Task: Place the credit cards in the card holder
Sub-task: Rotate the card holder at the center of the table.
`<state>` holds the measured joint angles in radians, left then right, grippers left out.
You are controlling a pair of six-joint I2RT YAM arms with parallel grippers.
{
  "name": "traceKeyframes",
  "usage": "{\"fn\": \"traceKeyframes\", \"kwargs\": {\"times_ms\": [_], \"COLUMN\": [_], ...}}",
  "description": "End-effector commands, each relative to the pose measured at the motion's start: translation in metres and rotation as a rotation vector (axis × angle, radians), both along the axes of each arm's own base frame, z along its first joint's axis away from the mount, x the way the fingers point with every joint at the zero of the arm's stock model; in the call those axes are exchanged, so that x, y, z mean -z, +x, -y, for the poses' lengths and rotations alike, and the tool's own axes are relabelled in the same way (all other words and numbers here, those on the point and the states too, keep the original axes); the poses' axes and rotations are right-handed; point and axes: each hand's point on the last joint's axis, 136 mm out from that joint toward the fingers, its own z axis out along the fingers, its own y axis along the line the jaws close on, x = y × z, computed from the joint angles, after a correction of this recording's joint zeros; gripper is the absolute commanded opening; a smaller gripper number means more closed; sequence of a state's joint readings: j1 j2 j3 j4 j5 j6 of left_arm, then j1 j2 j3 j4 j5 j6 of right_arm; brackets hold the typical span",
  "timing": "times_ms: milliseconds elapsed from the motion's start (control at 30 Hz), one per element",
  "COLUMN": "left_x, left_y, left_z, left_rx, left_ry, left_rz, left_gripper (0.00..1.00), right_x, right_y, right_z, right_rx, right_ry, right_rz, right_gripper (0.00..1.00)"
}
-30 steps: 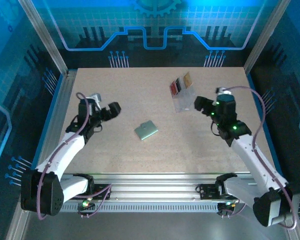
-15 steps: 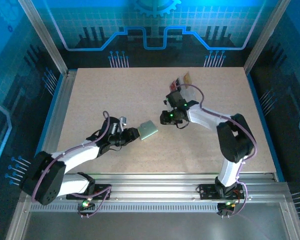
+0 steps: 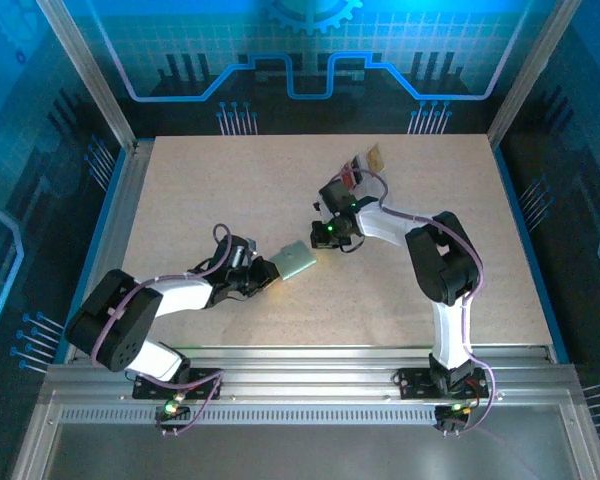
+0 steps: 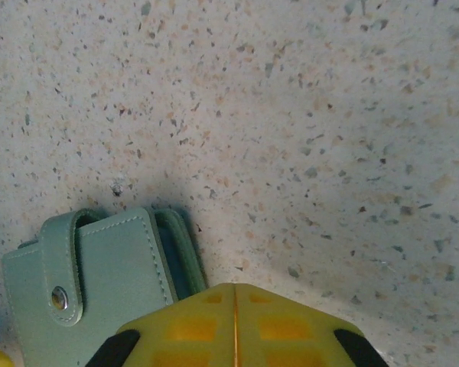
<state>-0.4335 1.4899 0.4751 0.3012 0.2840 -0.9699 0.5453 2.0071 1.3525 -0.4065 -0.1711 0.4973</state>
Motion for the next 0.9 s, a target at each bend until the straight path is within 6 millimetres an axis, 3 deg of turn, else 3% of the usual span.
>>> {"fn": "traceKeyframes", "kwargs": {"times_ms": [0, 333, 700, 800, 867], "left_x": [0.000, 0.007, -0.008, -0.015, -0.019], "left_y": [0.017, 0.041, 0.062, 0.066, 0.071], "left_z": [-0.002, 0.002, 0.034, 0.054, 0.059], "left_rx": [-0.018, 0.074, 0.273, 0.338, 0.328], "left_ry": [0.015, 0.044, 0.051, 0.048, 0.030], "left_rz": [0.022, 0.022, 0.038, 0.049, 0.053], "left_gripper": [0.14, 0.12, 0.17, 0.20, 0.20], "right_x": [0.009, 0.006, 0.001, -0.001, -0.005], "right_y": [-0.021, -0.074, -0.157, -0.163, -0.160], "right_z": [-0.010, -0.015, -0.037, -0.038, -0.028], "right_rx": [-0.047, -0.122, -0.120, -0.081, -0.047], "right_ry": [0.005, -0.032, -0.075, -0.085, -0.121], "right_rz": [-0.035, -0.027, 0.050, 0.088, 0.102], "right_gripper": [0.07, 0.04, 0.06, 0.09, 0.11]}}
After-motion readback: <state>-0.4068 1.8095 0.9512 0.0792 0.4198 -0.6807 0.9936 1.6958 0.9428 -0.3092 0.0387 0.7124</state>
